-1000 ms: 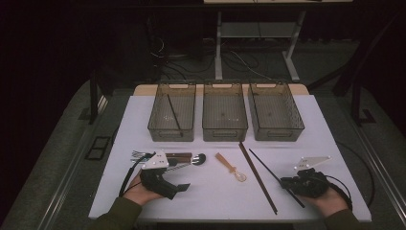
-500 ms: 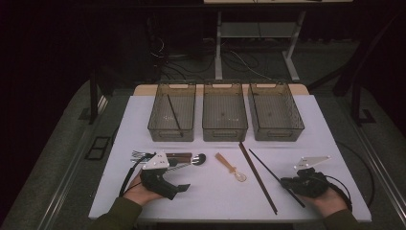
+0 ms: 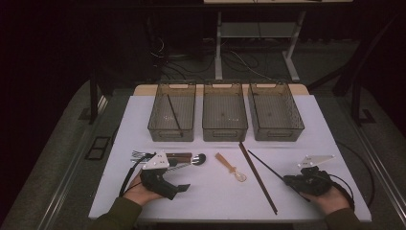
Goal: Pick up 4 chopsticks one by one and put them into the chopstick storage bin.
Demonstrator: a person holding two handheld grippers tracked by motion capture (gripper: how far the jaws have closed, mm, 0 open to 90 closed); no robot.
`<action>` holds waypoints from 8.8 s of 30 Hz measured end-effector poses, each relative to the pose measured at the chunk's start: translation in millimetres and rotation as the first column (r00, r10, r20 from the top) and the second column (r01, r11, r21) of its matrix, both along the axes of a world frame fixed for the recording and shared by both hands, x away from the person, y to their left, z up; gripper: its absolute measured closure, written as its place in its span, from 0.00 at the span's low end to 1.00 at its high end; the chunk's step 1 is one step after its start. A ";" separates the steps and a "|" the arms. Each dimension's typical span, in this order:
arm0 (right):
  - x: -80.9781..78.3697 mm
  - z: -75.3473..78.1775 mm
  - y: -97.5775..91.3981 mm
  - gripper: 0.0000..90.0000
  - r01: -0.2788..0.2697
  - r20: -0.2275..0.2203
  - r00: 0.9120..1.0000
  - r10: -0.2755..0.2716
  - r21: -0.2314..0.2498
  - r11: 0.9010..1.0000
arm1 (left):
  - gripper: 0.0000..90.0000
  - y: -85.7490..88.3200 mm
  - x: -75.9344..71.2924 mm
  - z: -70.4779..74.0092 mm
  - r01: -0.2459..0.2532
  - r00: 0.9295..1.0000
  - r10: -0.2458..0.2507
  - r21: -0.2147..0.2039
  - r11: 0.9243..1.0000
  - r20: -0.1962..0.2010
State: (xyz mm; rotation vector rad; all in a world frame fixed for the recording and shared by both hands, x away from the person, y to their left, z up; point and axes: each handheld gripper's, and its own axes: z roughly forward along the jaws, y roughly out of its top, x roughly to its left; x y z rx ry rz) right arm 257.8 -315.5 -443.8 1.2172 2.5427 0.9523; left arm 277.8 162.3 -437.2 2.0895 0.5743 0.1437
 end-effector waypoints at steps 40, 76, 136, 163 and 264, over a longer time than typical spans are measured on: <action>-1.7 36.8 -19.7 0.95 -0.026 0.114 0.993 0.012 0.122 0.992 | 0.04 -0.8 -0.1 0.1 0.002 1.000 -0.002 0.000 1.000 -0.005; 31.4 68.5 18.4 0.95 -0.149 0.211 0.973 0.092 0.274 0.950 | 0.04 0.4 -1.1 0.4 -0.002 1.000 0.002 -0.019 1.000 -0.009; 141.7 96.2 164.4 0.95 -0.079 0.234 0.972 0.022 0.236 0.968 | 0.04 -1.5 -0.6 0.2 -0.006 1.000 0.006 -0.014 1.000 -0.011; 191.8 92.4 245.0 0.95 -0.065 0.211 0.977 0.022 0.200 0.978 | 0.00 -1.3 1.4 -1.3 -0.018 1.000 0.018 -0.014 1.000 -0.015; 77.0 56.7 126.5 0.79 -0.174 0.119 0.980 0.157 0.152 0.973 | 0.00 -1.4 0.4 -0.6 -0.031 0.999 0.031 -0.018 0.999 -0.018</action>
